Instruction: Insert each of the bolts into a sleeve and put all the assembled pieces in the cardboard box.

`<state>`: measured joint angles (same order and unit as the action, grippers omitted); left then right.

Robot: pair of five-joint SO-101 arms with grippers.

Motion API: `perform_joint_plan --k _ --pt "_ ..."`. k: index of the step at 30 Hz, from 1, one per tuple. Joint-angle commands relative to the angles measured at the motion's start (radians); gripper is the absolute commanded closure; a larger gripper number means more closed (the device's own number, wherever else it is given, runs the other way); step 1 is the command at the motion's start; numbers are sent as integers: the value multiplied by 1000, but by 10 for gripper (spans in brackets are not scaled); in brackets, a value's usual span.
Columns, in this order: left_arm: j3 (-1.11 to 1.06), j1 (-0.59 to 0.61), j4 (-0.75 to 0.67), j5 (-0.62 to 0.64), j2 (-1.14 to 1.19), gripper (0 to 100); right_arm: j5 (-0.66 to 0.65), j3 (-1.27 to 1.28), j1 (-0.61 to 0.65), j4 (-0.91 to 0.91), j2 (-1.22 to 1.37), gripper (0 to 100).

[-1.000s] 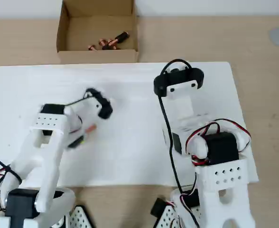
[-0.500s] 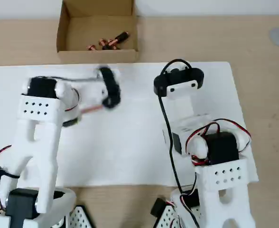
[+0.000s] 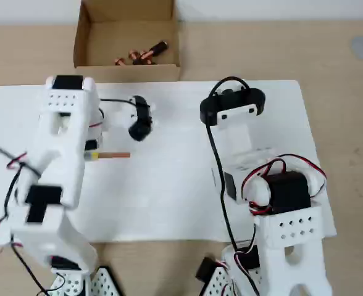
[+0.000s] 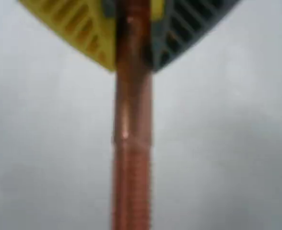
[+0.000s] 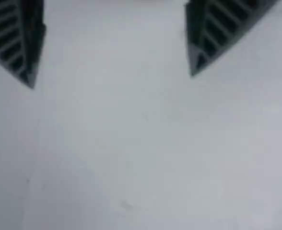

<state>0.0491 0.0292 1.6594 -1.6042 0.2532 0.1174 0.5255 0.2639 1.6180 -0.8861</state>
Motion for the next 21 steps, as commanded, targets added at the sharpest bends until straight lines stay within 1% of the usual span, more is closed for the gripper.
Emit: perform_joint_plan --k 1,6,9,15,19,20,21 --pt "166 31 8 -138 134 988 0 1 -18 -14 -7 752" --pt "298 34 12 -124 263 978 0 1 -18 -14 -7 752" --pt "362 34 12 -95 294 932 0 1 -18 -14 -7 752" --pt "399 31 18 -74 288 877 0 1 -18 -14 -7 752" --pt "428 28 95 -71 254 857 0 1 -18 -14 -7 752" --pt "434 26 94 -43 240 860 0 1 -18 -14 -7 752" --pt "450 25 94 17 222 860 0 1 -18 -14 -7 752"
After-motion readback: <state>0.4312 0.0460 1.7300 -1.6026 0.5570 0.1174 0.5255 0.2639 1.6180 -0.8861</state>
